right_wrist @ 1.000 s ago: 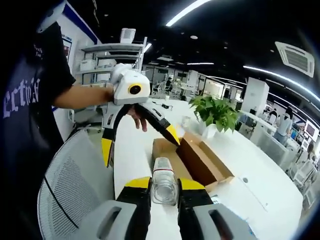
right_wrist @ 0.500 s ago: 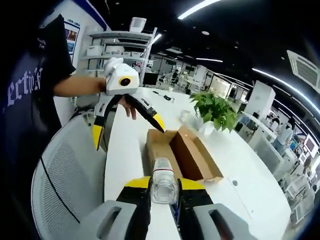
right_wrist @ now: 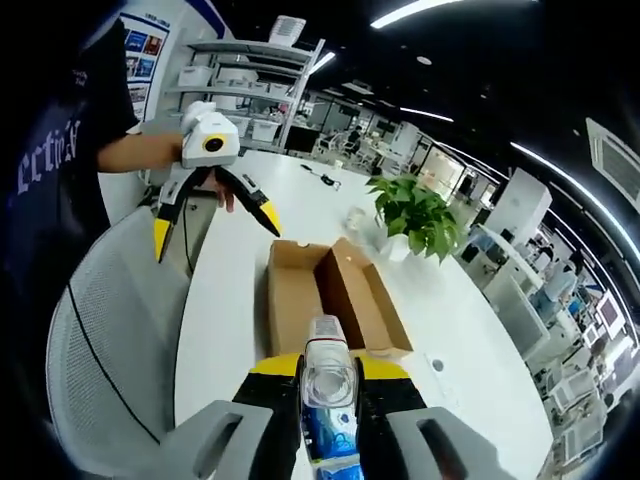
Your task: Operate the shoe box by opening the lid, removing the specified soft item, and placing it in the target area until the item is outside and the box remains undamaged.
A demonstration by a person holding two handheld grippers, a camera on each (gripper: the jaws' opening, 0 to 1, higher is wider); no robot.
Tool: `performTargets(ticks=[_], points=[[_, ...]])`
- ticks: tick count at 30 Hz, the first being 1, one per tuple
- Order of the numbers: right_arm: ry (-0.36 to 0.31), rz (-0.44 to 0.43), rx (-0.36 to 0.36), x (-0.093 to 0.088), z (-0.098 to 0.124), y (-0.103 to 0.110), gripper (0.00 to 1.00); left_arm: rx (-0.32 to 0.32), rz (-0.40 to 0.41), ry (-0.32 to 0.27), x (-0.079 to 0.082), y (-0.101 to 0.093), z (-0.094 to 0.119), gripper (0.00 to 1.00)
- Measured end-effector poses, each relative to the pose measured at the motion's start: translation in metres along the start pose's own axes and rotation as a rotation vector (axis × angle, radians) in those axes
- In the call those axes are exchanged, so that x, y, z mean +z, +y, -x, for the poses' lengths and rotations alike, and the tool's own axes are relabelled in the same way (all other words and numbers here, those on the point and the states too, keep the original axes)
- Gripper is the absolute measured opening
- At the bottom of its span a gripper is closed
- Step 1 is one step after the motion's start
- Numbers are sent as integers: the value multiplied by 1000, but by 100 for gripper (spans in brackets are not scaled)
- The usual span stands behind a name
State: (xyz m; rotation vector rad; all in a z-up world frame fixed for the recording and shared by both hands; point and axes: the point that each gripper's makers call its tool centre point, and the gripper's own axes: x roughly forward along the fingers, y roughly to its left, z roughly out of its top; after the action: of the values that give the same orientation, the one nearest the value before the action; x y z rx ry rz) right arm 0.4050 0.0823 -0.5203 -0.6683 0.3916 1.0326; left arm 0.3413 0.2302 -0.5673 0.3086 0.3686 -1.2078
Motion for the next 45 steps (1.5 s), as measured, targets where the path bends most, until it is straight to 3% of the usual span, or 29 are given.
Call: performTargets(ticks=[26,45], points=[[166,100,32,-24,-16,-59,15,146,63,-49,-16,12,35,99],[317,170,102,-51,-44,-85,15,180,69,-37,-29,11,48,99]])
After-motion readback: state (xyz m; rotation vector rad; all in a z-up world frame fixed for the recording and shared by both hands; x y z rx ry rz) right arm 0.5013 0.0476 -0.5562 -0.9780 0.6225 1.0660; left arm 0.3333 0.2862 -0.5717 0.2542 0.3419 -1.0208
